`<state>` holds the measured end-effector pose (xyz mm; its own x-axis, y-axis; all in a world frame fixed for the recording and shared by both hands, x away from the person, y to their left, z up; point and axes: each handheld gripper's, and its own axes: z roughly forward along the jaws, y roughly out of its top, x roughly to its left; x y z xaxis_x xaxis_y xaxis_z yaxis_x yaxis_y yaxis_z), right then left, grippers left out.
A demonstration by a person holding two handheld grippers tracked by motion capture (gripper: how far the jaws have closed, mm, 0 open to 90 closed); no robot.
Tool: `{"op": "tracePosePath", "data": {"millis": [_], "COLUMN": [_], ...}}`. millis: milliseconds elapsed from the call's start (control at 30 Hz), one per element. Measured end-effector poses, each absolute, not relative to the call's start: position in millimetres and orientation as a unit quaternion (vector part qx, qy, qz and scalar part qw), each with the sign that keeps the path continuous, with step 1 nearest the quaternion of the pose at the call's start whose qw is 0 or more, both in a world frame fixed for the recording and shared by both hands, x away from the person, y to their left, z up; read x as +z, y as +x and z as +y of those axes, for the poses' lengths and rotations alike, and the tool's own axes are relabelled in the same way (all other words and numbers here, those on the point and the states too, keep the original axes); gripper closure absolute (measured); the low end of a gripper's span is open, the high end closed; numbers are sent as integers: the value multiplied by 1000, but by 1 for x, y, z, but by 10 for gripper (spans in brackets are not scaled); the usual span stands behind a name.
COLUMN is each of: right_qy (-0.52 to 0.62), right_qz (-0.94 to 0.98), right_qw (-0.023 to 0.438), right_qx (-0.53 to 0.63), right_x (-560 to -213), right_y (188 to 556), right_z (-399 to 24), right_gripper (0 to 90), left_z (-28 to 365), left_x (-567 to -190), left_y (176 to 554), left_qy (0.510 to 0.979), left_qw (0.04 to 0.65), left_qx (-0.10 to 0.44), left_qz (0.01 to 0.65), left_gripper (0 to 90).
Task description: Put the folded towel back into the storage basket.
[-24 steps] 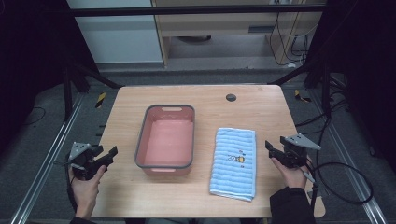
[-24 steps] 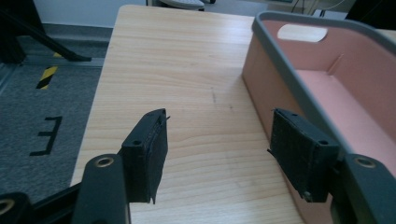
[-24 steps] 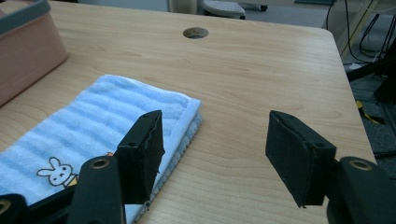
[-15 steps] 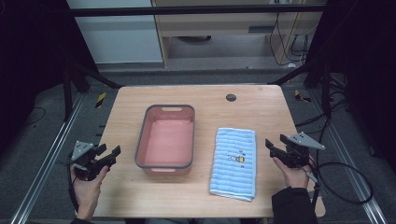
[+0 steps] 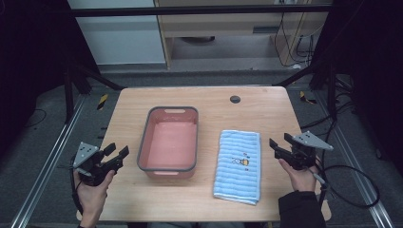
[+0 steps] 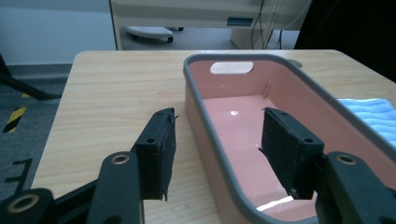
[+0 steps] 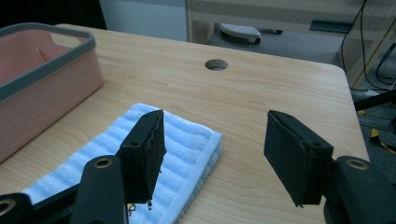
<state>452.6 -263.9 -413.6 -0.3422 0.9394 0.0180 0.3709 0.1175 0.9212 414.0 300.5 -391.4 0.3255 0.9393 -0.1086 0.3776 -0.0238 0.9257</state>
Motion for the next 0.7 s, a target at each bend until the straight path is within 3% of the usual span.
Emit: {"op": "tracePosePath", "data": {"millis": [700], "right_qy": [467], "right_qz": [690], "right_qw": [306], "right_qx": [461], "right_x": [-377], "right_y": [464], "right_z": [-250], "right_gripper": [376], "left_z": [231], "left_x": [-369], "left_y": [409], "left_qy": [687], "left_qw": [511], "left_qx": [275], "left_qz": [438], "left_gripper": [428]}}
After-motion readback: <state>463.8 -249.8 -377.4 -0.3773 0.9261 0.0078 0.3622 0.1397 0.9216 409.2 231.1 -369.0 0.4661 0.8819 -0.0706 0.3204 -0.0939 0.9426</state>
